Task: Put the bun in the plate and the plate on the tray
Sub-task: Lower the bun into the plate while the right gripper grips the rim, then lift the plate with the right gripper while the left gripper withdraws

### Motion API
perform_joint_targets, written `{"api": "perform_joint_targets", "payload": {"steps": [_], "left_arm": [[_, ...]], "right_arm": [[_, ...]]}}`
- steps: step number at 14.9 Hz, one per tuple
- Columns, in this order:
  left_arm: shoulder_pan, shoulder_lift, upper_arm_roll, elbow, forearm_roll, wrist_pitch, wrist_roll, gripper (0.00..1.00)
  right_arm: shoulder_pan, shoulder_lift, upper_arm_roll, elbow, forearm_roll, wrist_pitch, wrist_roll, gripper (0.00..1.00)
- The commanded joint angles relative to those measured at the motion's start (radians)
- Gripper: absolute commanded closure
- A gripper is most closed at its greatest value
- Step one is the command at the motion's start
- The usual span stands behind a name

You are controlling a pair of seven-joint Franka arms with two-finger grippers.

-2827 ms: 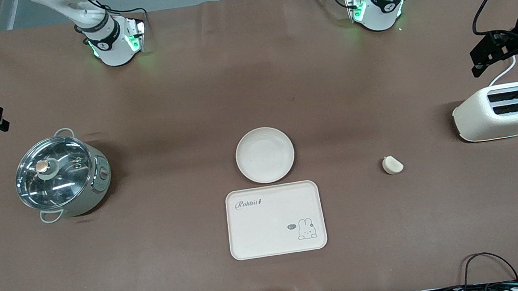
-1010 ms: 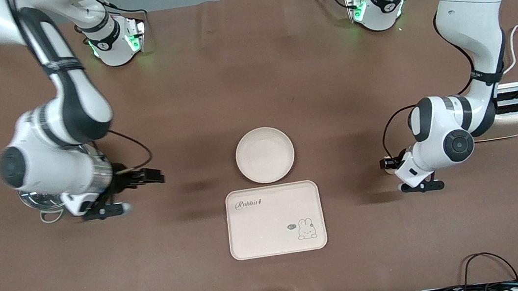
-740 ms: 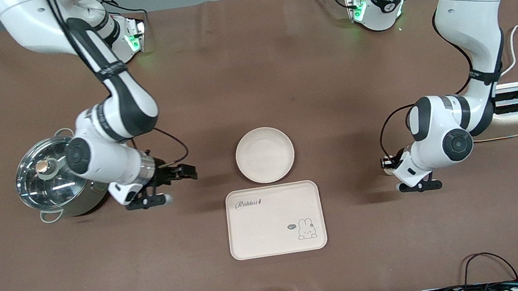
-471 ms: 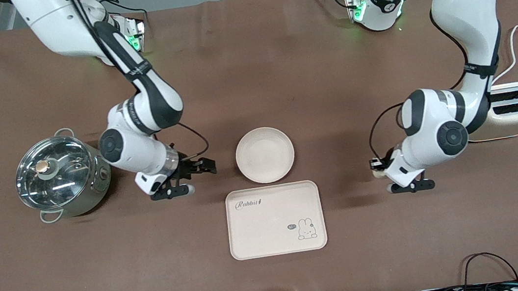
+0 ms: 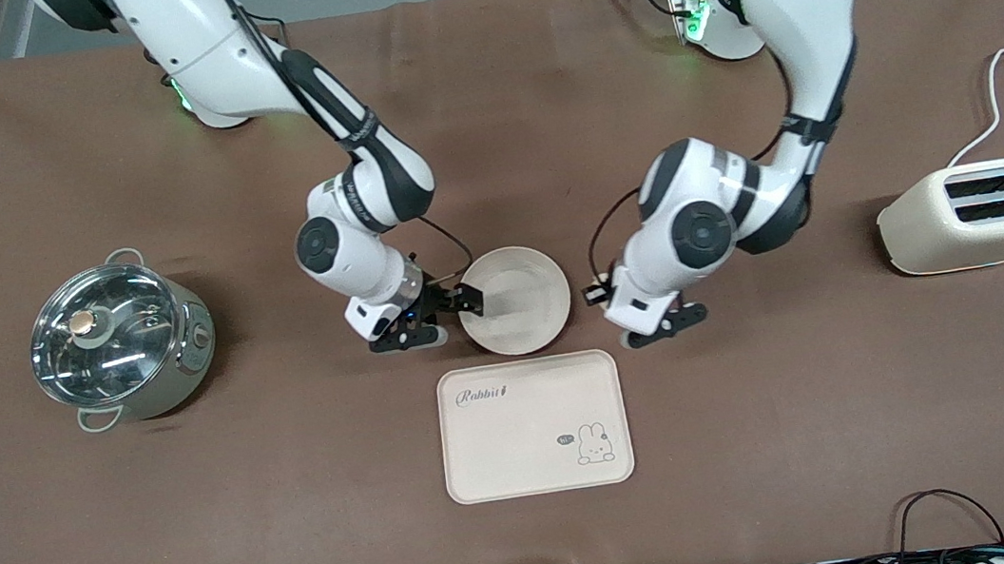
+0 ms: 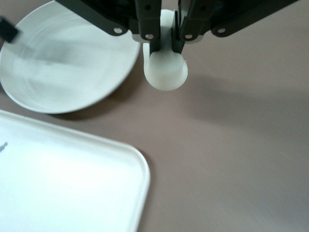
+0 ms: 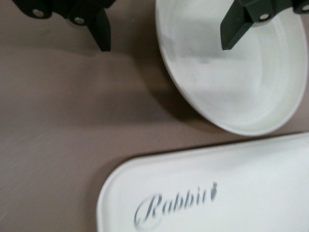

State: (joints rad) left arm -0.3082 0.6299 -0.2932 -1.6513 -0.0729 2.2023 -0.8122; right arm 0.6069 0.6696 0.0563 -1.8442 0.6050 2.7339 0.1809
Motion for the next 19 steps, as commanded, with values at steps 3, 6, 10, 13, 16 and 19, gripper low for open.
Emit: {"api": "perform_joint_targets", "payload": {"steps": [3,6,10,13,16,19], "left_arm": [[-0.087,0.114,0.006,0.074,-0.034,0.105,-0.151,0.8],[-0.11,0.128,0.006,0.11,-0.036,0.105,-0.211,0.76],[-0.118,0.143,0.006,0.14,-0.034,0.105,-0.258,0.46],[-0.135,0.142,0.006,0.14,-0.033,0.105,-0.274,0.07],[-0.135,0.12,0.017,0.165,0.004,0.091,-0.263,0.0],[-0.06,0.018,0.017,0.165,0.194,-0.063,-0.103,0.0]], "right_arm": [[0.022,0.022,-0.009,0.011,0.024,0.018,0.017,0.56],[0.021,0.027,-0.01,0.011,0.015,0.021,0.002,0.99],[0.017,0.031,-0.01,0.011,0.012,0.024,-0.006,1.0],[0.016,0.03,-0.01,0.011,0.012,0.038,-0.006,1.0],[0.004,0.024,-0.01,0.017,0.013,0.04,-0.018,1.0],[-0.007,0.012,-0.01,0.034,0.018,0.038,-0.02,1.0]]}}
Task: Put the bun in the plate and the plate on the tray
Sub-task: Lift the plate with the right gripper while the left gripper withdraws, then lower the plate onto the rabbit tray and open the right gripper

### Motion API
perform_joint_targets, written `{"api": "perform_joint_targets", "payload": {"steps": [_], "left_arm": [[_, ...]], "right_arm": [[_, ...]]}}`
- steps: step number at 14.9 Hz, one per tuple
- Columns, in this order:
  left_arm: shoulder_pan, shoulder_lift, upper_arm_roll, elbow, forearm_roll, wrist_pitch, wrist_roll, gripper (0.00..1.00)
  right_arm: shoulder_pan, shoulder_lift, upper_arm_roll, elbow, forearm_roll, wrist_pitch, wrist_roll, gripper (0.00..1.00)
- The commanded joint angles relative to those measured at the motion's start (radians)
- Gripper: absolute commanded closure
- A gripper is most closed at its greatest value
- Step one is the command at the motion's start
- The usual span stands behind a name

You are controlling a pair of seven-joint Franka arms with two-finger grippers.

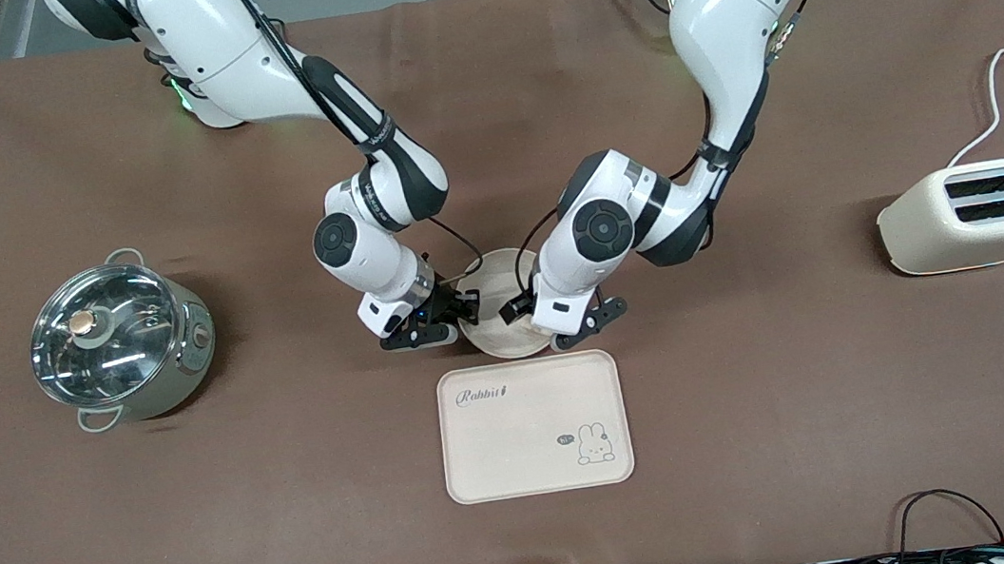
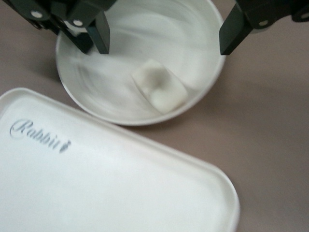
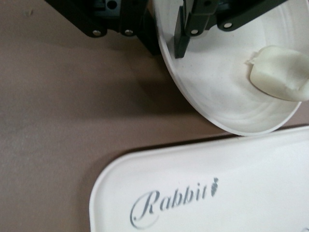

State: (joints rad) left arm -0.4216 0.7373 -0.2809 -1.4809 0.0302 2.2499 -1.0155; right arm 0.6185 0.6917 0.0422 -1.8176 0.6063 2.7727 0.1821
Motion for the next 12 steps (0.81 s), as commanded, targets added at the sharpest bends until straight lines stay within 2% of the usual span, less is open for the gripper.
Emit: {"api": "perform_joint_targets", "payload": {"steps": [1,3,5,9,12], "left_arm": [[0.087,-0.125,0.005,-0.012,0.117,-0.14,0.183,0.0],[0.17,-0.192,0.005,-0.013,0.122,-0.202,0.369,0.0],[0.275,-0.26,0.002,-0.013,0.122,-0.255,0.568,0.0],[0.449,-0.418,-0.003,-0.007,0.113,-0.36,0.874,0.0],[0.48,-0.548,-0.008,-0.004,0.108,-0.496,0.89,0.0]], "right_arm": [[-0.026,-0.018,0.004,0.024,0.016,-0.002,-0.02,1.0],[-0.042,-0.017,0.002,0.078,0.021,-0.001,-0.016,1.0],[-0.062,0.018,0.002,0.177,0.021,-0.001,-0.018,1.0],[-0.111,0.188,0.002,0.445,0.024,-0.007,0.003,1.0],[-0.118,0.351,0.002,0.643,0.021,-0.007,0.008,1.0]]}}
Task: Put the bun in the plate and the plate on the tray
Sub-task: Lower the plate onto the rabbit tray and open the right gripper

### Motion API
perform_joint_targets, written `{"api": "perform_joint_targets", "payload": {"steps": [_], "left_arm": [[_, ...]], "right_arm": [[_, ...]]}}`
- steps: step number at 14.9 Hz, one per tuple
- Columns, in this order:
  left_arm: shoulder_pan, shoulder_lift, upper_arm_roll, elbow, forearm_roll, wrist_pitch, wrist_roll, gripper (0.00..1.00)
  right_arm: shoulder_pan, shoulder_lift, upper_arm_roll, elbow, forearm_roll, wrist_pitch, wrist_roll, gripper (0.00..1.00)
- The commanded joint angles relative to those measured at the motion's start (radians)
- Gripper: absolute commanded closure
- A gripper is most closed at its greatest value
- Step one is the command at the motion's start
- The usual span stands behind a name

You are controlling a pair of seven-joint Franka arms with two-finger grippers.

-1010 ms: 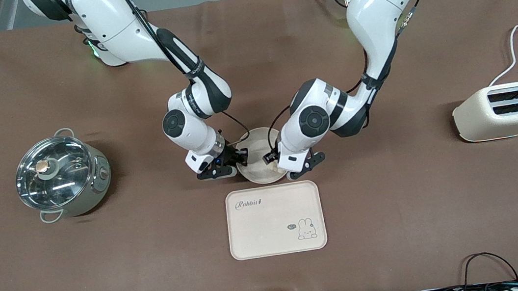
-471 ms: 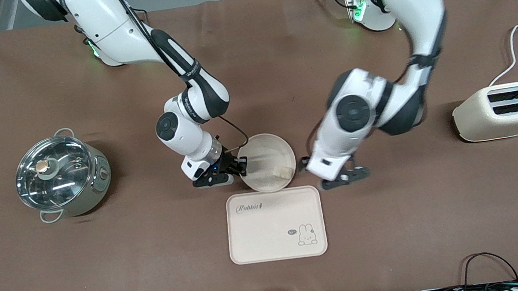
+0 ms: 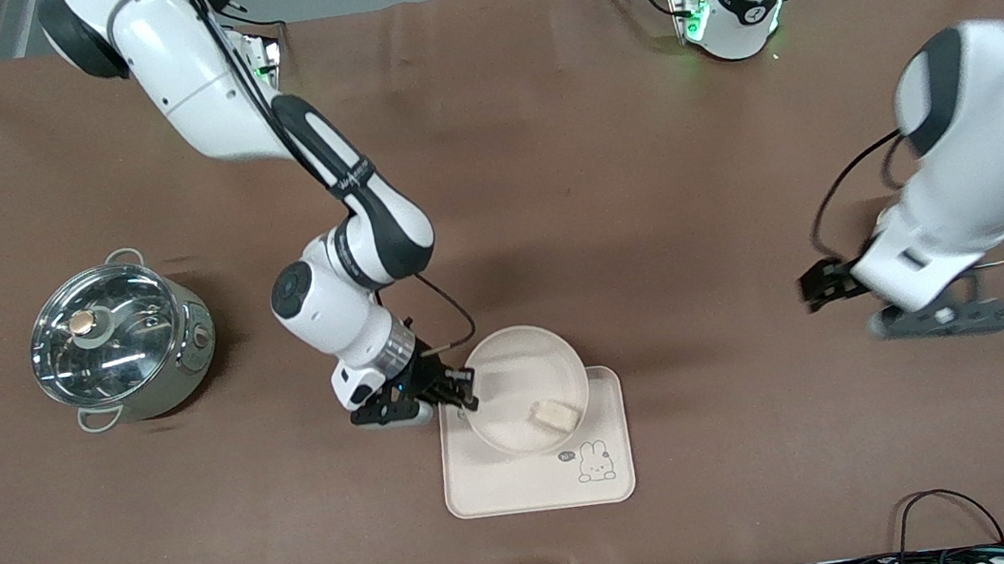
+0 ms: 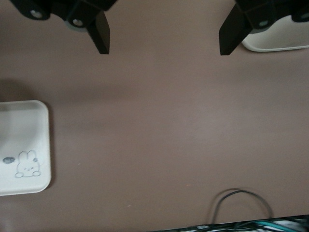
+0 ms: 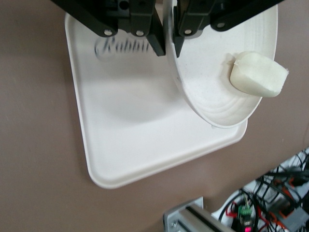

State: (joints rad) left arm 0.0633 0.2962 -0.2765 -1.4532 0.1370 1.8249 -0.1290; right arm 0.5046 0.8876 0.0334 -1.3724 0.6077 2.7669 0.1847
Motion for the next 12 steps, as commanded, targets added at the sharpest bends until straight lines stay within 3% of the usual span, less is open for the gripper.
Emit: {"api": "perform_joint_targets", "payload": {"steps": [1,6,8,9,10,12], "left_arm": [[-0.005,-0.152,-0.012,-0.032,0.0,-0.105,0.005,0.0],[-0.007,-0.212,-0.003,-0.023,-0.002,-0.212,0.005,0.0],[-0.022,-0.25,0.057,-0.024,-0.064,-0.236,0.012,0.0],[-0.036,-0.256,0.097,-0.024,-0.115,-0.239,0.012,0.0],[-0.066,-0.262,0.138,-0.027,-0.144,-0.248,0.012,0.0],[-0.103,-0.269,0.172,-0.029,-0.145,-0.25,0.009,0.0]], "right_arm": [[-0.003,0.206,0.011,0.263,0.02,-0.001,0.006,1.0],[-0.021,0.238,0.006,0.291,0.01,-0.003,-0.008,0.96],[-0.037,0.237,0.006,0.289,0.012,-0.006,-0.008,0.43],[-0.046,0.228,0.006,0.289,0.012,-0.007,-0.008,0.39],[-0.051,0.203,0.006,0.27,0.011,-0.025,-0.008,0.23],[-0.076,0.124,0.008,0.169,0.01,-0.076,-0.01,0.07]]}}
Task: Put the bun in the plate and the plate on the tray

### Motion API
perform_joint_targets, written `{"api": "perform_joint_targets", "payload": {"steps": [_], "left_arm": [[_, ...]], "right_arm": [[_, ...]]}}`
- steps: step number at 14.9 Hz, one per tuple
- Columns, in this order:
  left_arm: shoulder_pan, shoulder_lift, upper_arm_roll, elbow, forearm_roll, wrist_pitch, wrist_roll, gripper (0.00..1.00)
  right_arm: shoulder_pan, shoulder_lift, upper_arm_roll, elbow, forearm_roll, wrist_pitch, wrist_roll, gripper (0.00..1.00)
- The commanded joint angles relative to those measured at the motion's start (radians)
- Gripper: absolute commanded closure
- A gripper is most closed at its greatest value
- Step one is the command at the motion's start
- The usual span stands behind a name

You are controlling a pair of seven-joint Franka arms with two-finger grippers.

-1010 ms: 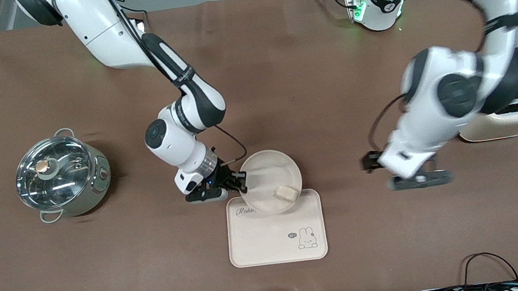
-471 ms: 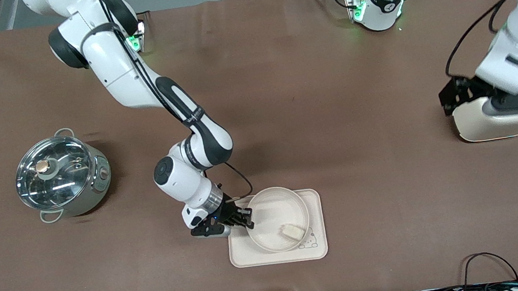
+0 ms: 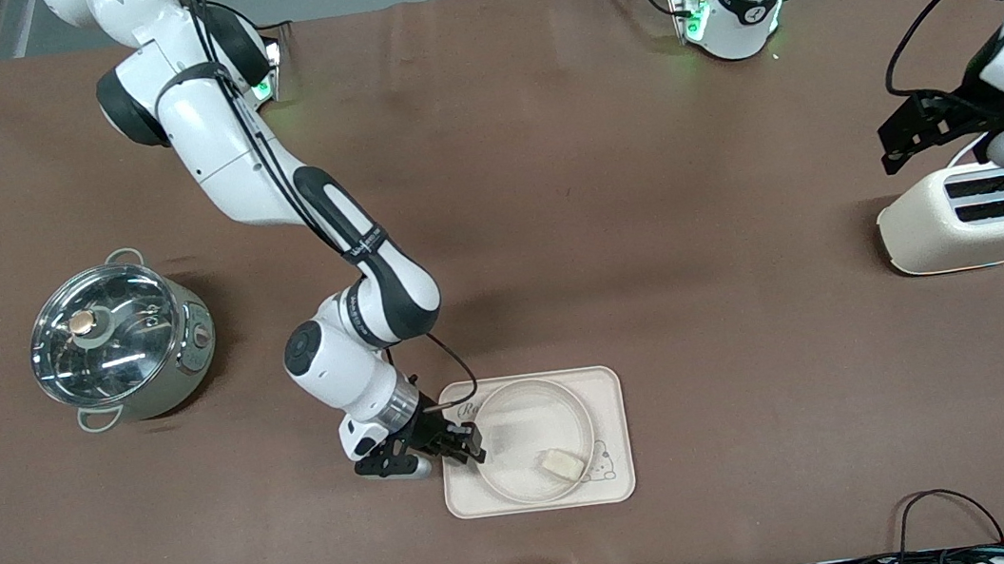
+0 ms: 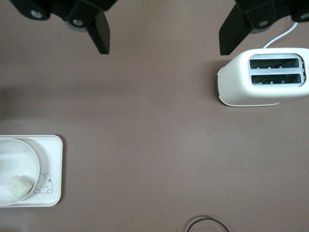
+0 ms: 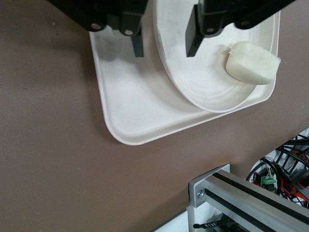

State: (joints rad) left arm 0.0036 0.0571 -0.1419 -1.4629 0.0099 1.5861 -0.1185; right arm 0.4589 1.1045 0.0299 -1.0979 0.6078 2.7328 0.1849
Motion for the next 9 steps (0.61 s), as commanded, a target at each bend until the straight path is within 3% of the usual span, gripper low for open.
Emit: {"api": "perform_joint_targets", "payload": {"steps": [1,6,8,9], "left_arm": [[-0.054,-0.03,0.041,-0.013,-0.005,-0.011,-0.003,0.0],[-0.053,-0.025,0.027,-0.01,-0.002,-0.011,-0.015,0.0],[-0.05,-0.022,0.025,-0.01,-0.004,-0.011,-0.012,0.0],[-0.05,-0.022,0.024,-0.011,-0.004,-0.011,-0.009,0.0]], "right_arm": [[-0.042,-0.159,0.013,-0.187,0.01,-0.05,-0.01,0.0],[-0.112,-0.496,0.012,-0.606,0.01,-0.062,-0.18,0.0],[-0.181,-0.65,0.01,-0.713,0.009,-0.213,-0.237,0.0],[-0.234,-0.729,0.007,-0.733,0.001,-0.355,-0.251,0.0]]}}
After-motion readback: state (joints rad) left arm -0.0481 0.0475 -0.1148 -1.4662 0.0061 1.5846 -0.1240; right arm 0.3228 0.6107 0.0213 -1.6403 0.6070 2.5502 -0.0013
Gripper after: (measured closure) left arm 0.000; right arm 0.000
